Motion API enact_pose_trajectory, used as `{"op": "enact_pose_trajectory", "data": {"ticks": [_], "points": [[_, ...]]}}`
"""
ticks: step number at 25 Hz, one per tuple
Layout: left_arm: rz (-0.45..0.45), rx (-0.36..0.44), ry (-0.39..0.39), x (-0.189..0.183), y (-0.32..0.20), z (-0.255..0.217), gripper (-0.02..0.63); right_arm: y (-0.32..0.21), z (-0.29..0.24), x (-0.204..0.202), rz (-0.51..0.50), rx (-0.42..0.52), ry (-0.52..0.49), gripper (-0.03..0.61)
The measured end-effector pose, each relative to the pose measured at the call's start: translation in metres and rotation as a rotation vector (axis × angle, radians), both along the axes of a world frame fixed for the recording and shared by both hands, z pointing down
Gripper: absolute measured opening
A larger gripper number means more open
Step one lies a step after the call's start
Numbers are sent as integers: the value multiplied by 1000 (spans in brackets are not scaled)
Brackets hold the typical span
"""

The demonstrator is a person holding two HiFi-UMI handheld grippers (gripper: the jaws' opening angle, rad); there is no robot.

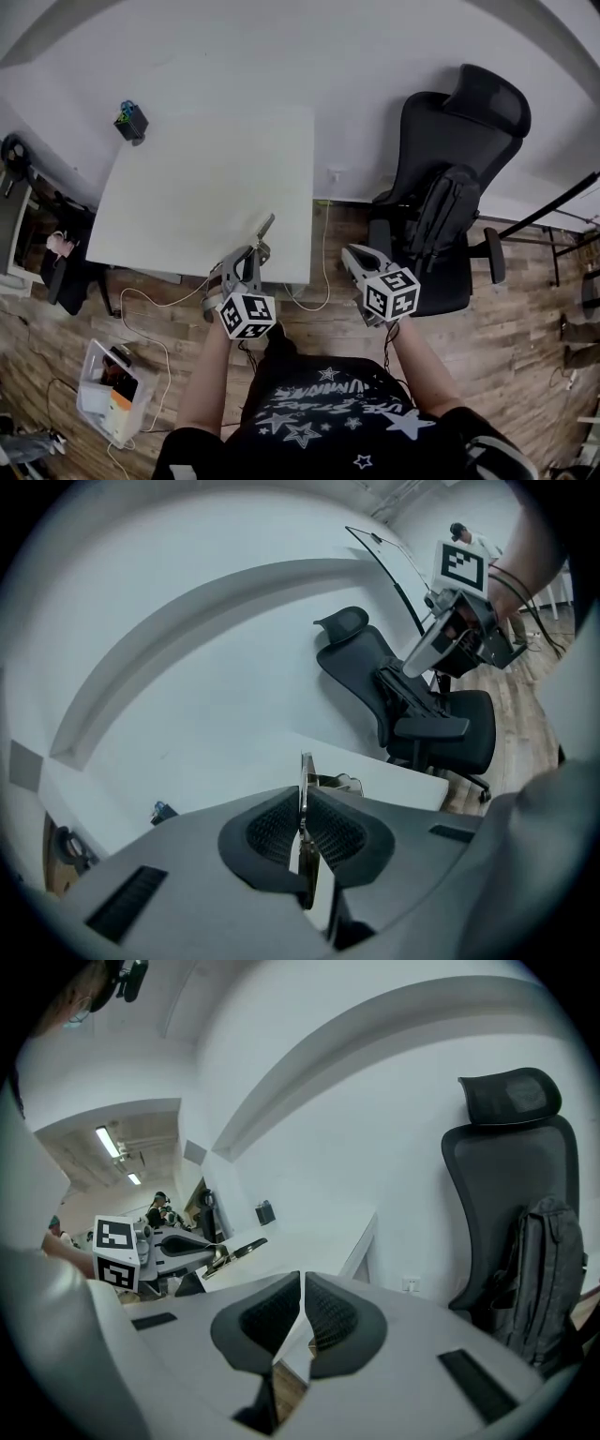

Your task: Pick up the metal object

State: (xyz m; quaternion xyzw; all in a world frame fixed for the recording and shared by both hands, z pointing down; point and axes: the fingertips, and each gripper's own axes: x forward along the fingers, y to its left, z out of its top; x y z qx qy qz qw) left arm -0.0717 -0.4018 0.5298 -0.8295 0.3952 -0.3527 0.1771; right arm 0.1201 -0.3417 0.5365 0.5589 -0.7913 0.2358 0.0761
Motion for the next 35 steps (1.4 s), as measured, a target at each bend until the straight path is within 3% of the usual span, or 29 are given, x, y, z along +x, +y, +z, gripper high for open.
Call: {"op": "enact_pose_trajectory", "data": {"ticks": [18,35], "points": [[-291,-28,113,-30,182,-4,34,132,0,-7,-215,25,-16,49],[-452,-21,159,-58,319,-7,34,234,3,-30,-364,33,-13,49]]}}
